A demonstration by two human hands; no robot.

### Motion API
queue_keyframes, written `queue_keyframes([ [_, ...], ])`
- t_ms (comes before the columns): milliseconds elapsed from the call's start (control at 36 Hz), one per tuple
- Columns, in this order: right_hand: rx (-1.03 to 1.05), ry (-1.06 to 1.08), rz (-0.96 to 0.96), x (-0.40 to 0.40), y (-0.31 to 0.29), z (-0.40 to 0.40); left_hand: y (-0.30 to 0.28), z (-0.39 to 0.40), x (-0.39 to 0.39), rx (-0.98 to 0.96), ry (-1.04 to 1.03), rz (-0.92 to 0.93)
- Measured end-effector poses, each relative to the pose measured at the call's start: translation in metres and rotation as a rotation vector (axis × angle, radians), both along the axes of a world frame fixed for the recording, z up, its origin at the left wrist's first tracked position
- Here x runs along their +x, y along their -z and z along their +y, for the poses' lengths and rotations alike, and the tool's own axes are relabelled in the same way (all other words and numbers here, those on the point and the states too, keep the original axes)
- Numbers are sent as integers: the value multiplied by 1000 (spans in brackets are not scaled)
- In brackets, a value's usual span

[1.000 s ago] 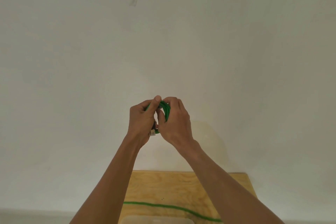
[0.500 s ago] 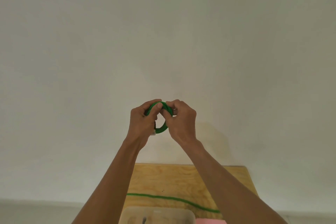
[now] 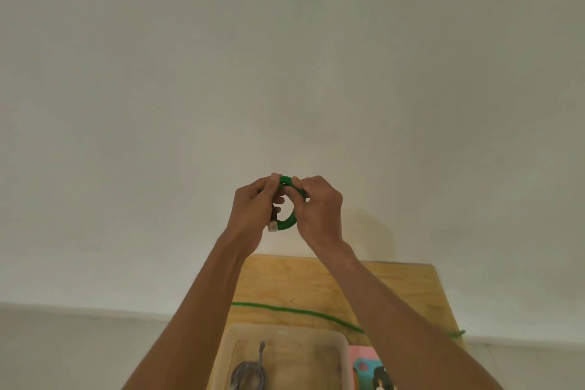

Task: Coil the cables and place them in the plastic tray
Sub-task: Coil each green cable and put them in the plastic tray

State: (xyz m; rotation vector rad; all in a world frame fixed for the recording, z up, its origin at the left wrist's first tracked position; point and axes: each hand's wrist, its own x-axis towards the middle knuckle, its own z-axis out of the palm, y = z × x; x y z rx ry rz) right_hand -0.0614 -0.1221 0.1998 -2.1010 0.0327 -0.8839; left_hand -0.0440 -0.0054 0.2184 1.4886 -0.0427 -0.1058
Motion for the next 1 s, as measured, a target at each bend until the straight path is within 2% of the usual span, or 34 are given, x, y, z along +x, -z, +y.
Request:
queue_keyframes([
  [417, 91, 24, 90, -18, 55, 41, 48, 51, -8, 64, 77, 175],
  [639, 142, 100, 213, -45, 95, 53, 93, 72, -23, 176, 189, 184],
  [750, 136, 146, 298, -69, 121, 50, 132, 79, -33, 363, 161, 148],
  [806, 133, 163, 341, -80, 134, 45, 148, 80, -40, 517, 126, 81],
  [889, 107, 158, 431, -99, 153, 38, 176, 88, -58, 623, 53, -39],
  [1000, 107, 159, 604, -122, 192, 30, 227, 96, -83, 838, 136, -76],
])
